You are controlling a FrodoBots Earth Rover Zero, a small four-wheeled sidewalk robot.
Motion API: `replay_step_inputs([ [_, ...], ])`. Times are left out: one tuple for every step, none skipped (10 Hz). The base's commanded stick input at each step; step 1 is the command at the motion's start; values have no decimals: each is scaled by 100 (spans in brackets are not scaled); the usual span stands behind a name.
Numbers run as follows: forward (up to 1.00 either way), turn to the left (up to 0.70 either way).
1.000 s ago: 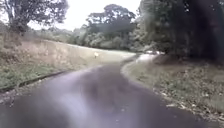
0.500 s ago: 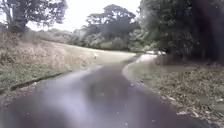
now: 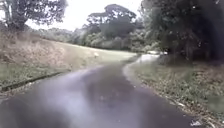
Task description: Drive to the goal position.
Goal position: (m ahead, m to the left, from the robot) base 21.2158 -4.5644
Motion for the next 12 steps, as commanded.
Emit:
replay_step_inputs([
  [45,3],
  [45,3],
  [45,2],
  [45,2],
  [45,2],
  [45,2],
  [45,2],
  [45,2],
  [45,2],
  [45,2],
  [45,2],
  [45,2],
])
